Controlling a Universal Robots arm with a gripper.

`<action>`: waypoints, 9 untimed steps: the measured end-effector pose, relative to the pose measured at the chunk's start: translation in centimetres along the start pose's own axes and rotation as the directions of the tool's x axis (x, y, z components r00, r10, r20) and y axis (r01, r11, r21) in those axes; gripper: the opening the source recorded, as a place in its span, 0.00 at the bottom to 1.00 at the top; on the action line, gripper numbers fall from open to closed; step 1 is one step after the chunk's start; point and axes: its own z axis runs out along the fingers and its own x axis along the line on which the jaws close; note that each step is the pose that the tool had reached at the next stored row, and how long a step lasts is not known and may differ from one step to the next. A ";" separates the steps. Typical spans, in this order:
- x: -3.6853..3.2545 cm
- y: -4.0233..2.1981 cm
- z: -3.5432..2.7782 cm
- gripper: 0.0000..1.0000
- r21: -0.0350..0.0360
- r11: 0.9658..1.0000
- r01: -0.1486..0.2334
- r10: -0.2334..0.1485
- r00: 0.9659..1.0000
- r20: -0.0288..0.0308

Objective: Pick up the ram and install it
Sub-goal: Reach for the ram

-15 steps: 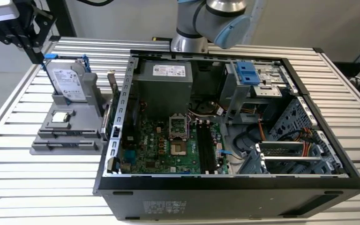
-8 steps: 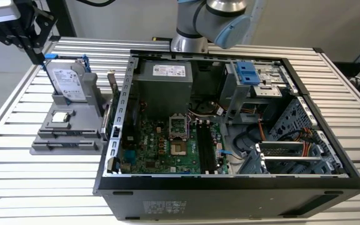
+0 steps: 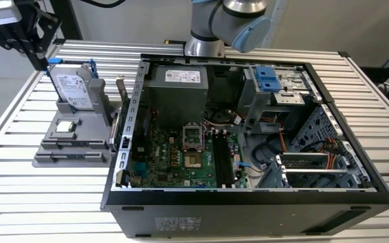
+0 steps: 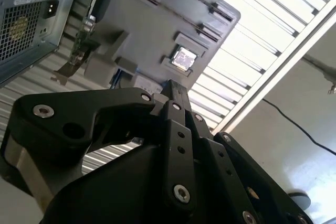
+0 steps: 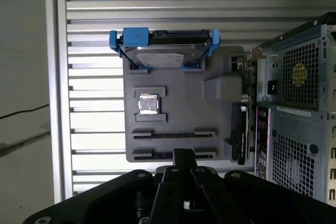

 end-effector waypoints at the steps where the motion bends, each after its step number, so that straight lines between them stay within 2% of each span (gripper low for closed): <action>1: 0.00 -0.04 0.00 0.00 0.000 1.000 0.000 0.000 1.000 0.000; 9: -0.31 -0.55 -0.02 0.00 0.000 1.000 0.000 0.000 1.000 0.000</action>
